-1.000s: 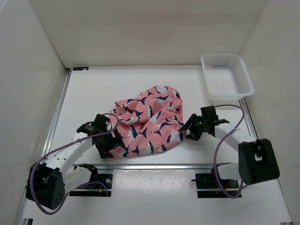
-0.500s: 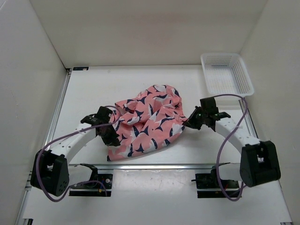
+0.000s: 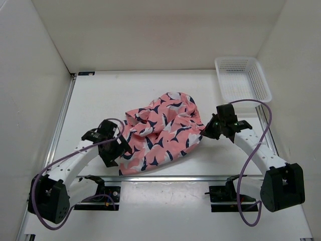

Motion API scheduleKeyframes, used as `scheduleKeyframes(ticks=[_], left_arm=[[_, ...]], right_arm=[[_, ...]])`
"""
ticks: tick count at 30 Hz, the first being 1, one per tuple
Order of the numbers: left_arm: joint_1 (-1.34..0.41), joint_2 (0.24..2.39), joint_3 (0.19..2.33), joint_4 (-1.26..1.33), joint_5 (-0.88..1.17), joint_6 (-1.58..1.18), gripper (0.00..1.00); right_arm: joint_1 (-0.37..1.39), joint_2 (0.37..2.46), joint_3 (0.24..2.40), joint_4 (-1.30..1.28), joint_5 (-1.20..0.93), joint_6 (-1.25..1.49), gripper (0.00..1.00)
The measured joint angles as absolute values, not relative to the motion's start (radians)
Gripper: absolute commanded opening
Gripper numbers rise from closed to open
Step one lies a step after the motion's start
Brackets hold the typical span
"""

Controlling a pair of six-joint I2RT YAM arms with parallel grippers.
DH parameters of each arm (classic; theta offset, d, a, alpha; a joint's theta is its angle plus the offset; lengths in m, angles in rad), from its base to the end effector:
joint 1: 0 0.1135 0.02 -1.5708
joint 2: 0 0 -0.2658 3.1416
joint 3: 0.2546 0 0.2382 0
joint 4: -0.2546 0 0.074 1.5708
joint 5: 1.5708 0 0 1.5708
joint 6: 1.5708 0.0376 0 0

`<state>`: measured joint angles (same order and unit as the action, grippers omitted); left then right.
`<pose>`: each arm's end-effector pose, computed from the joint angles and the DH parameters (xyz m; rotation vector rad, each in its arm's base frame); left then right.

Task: Fold and stack the shorts
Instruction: Flatten the shorts out

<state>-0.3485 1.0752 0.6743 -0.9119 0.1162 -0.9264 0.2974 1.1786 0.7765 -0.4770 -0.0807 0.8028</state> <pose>0.1467 -0.0579 0.2049 -0.8278 2.8636 -0.3695 0.2144 0.0689 0.2383 0.5980 2.4634 0.5647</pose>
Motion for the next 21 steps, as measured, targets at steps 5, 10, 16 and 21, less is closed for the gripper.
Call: scheduleKeyframes(ticks=[5,10,16,21], left_arm=[[-0.348,1.066,0.553,-0.906,0.125,-0.982,1.0],[-0.348,1.155,0.548,-0.849,0.127,-0.992,0.77],[-0.349,1.193,0.564,-0.83,0.134,-0.953,0.1],[-0.348,1.103,0.778,-0.962,0.106,-0.92,0.1]], right_arm=[[0.298,1.179,0.776,-0.478,-0.076,0.799,0.0],[0.298,1.179,0.776,-0.483,-0.069,0.796,0.0],[0.298,1.178,0.778,-0.516,-0.046,0.785,0.0],[0.298,1.161,0.849,-0.616,0.021,0.741,0.0]])
